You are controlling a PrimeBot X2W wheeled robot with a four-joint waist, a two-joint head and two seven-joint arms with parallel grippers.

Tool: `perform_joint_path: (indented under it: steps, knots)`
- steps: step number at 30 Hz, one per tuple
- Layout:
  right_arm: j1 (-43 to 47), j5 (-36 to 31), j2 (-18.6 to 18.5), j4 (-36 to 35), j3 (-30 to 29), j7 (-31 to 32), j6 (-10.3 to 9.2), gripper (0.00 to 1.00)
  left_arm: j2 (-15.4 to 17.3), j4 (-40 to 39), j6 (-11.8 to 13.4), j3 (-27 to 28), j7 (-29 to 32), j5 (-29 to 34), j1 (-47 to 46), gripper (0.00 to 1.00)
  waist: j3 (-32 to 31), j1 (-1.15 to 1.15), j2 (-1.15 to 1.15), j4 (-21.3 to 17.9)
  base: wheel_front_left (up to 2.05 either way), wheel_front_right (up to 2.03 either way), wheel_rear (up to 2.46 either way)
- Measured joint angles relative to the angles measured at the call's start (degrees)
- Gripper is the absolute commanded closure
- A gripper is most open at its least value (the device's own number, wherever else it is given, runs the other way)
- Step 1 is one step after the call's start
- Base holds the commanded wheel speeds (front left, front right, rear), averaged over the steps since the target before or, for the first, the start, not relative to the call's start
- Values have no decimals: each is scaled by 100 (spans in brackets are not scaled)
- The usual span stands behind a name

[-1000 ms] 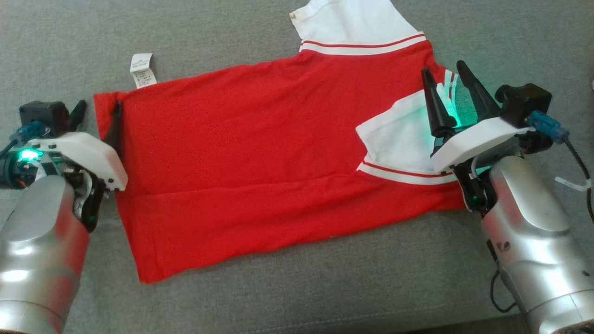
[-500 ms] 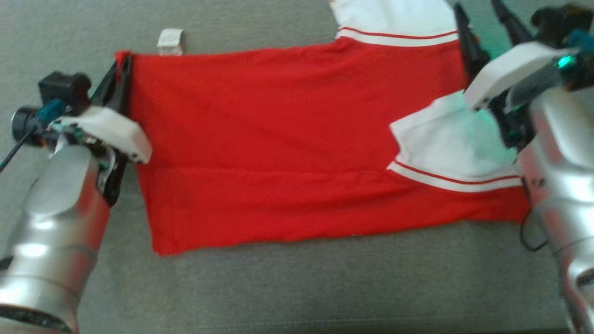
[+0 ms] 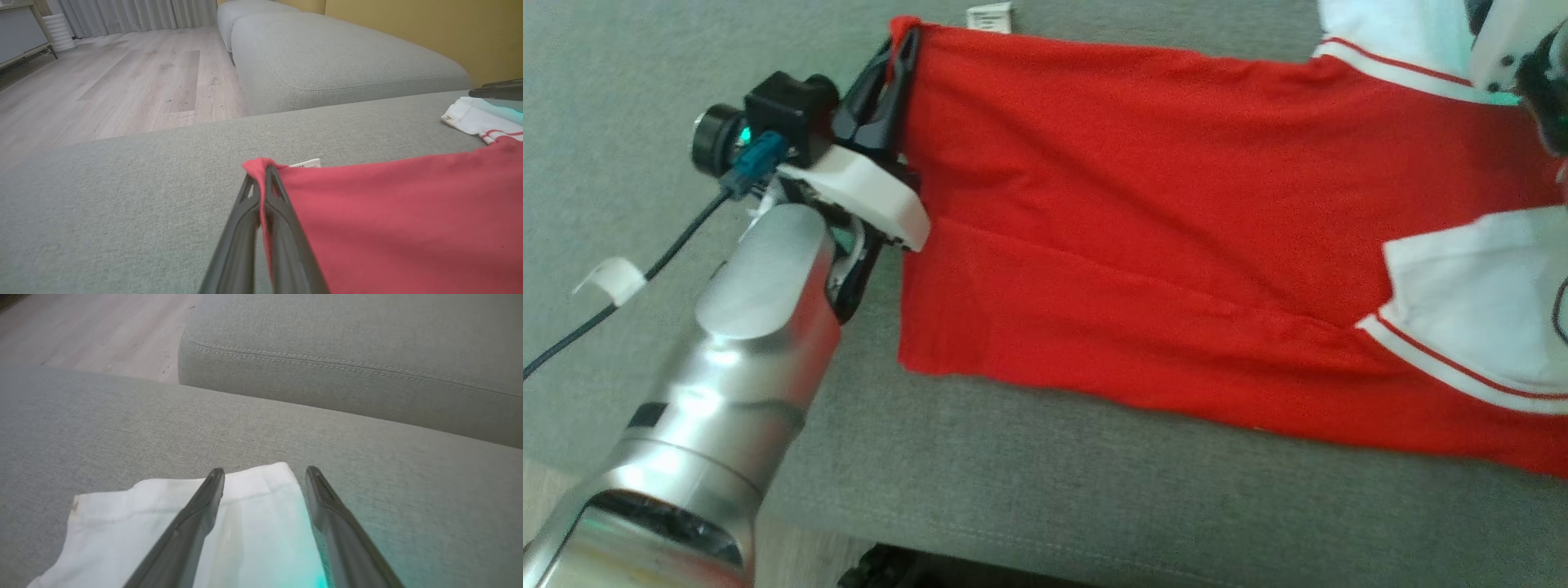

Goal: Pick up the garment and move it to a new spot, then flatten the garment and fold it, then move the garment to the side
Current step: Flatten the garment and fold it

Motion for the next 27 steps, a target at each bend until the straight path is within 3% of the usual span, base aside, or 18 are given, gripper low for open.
perform_joint_path:
  steps: [7, 20, 21, 22, 27]
  knots:
    - [-396, -436, -102, 478, 115, 189, 0, 0, -157, -54, 1, -160, -7, -62, -155, 100, 201, -1, 0, 259, 0, 0, 0]
    - [-506, -576, -92, 1012, -275, -140, 0, 0, -137, -190, 1, -15, -7, -42, -178, 100, 191, -2, 0, 157, 0, 0, 0]
    - [-513, -576, -79, 1024, -282, -115, 0, 38, -136, -189, 1, 0, -7, -42, -177, 100, 197, -2, 0, 151, 0, 0, 0]
    - [-531, -575, -58, 1029, -281, -85, 0, 100, -136, -187, 0, 11, -7, -42, -177, 100, 205, -1, 0, 145, 0, 0, 0]
    - [-578, -560, 37, 1007, -243, -333, 0, 100, -132, -183, 3, 141, -7, 16, -177, 100, 224, -1, 0, 124, 0, 0, 0]
